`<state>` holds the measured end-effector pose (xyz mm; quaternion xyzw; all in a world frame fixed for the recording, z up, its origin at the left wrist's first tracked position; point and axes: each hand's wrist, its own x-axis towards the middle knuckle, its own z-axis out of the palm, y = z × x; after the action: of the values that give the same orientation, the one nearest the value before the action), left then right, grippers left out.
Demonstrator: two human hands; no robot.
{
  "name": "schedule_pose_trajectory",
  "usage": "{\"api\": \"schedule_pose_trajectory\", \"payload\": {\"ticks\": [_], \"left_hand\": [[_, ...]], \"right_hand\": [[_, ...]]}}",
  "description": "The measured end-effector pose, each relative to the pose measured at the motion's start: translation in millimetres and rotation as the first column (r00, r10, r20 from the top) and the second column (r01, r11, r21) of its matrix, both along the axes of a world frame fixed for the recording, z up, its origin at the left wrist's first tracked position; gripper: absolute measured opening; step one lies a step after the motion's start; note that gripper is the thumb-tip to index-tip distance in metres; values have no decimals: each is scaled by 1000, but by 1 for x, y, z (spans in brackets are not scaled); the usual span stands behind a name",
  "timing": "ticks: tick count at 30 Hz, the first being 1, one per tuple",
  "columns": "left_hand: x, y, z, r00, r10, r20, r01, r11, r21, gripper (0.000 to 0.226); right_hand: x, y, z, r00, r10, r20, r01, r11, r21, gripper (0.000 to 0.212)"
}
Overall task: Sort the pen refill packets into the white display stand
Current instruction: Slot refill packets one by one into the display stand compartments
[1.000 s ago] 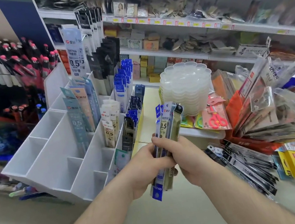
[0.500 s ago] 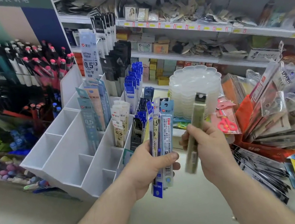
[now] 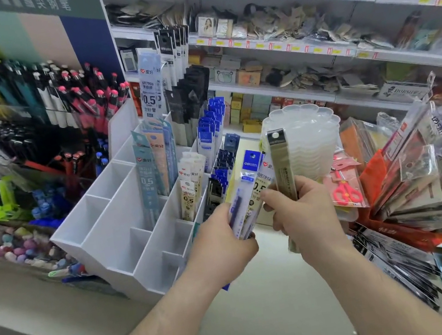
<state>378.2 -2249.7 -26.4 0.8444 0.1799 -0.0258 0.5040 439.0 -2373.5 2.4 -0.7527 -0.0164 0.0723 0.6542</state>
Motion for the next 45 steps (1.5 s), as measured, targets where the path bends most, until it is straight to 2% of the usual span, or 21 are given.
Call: {"api": "schedule_pose_trajectory", "payload": {"ticks": [3,7,12,16,22,30,37,39,42,45], "left_hand": [[-3,1,6,1000,-13,16,11,993,119,33],[-5,6,10,1000,9,9,-9,999,33,27],[-11,13,15,997,79,28,-82,983,167,22],[-17,17,16,993,115,22,-117,980,159,26],[-26,26,16,986,158,46,-163,976,146,28],[-39,37,19,972,227,56,-232,965,120,20],[-55,52,27,952,304,31,-305,947,103,18],[-59,57,31,946,324,21,-325,941,97,18],[-63,64,35,936,352,-1,-351,934,72,20],[-66,68,38,932,361,-13,-360,931,56,18]], "right_hand": [[2,2,3,1000,7,3,-7,1000,-17,21],[3,2,9,1000,9,-2,-9,1000,8,19],[3,4,12,989,-112,96,108,993,48,22],[5,8,16,984,-172,51,164,977,135,23],[9,12,21,996,-74,-56,87,960,267,17],[15,8,32,998,-61,15,54,950,307,13],[33,4,40,978,-162,-131,207,830,518,19],[36,4,35,986,-156,-53,163,876,454,18],[30,12,27,985,-59,162,18,970,241,16],[25,29,14,955,49,293,-85,990,113,11]]}}
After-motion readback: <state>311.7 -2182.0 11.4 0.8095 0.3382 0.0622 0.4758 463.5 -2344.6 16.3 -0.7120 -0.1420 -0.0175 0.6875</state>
